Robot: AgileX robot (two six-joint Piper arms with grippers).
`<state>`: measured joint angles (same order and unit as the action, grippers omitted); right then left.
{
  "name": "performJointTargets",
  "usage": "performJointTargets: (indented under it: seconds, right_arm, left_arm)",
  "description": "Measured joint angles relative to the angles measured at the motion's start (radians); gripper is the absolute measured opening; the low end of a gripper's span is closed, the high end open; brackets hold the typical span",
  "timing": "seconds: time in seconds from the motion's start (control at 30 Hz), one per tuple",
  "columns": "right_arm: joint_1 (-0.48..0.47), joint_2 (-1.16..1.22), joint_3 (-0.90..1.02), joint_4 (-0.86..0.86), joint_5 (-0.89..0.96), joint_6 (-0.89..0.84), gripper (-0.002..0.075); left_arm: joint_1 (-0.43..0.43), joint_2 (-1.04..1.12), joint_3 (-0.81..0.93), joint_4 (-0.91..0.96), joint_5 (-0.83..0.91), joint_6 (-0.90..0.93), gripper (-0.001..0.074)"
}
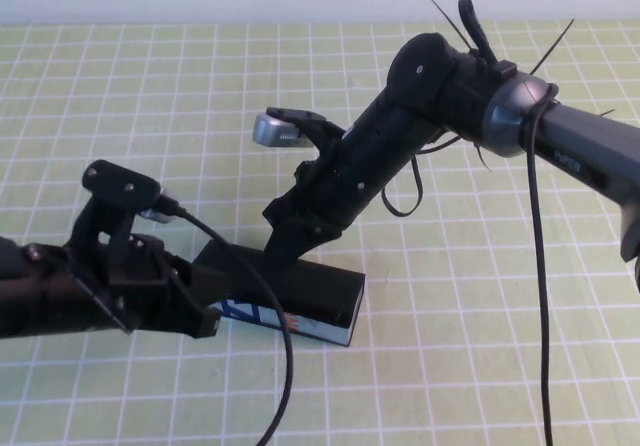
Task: Return glasses to glasses case
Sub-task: Close the glasses case
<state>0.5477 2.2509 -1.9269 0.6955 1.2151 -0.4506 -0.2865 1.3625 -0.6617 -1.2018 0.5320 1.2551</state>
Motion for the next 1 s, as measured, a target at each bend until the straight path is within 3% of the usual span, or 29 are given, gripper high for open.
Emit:
performJointTargets:
  seconds: [0.23, 0.5, 0.7, 1.0]
  right_arm:
    - [0.029, 0.0, 0.0, -0.006, 0.0, 0.0, -0.0018]
    - [0.032, 0.033, 0.002, -0.036, -0.002, 0.0, -0.0018]
    - [0.032, 0.033, 0.002, -0.038, -0.002, 0.0, -0.0018]
    - [0.032, -0.12, 0.004, -0.111, -0.002, -0.067, -0.0018]
  left_arm:
    - [0.0, -0.249, 0.0, 0.466, 0.061, -0.342, -0.0003]
    - [0.0, -0.516, 0.0, 0.973, 0.318, -0.798, -0.0003]
    - [0.0, -0.711, 0.0, 1.048, 0.499, -0.938, -0.0003]
    - [0.0, -1.071, 0.0, 1.052, 0.5, -1.059, -0.0003]
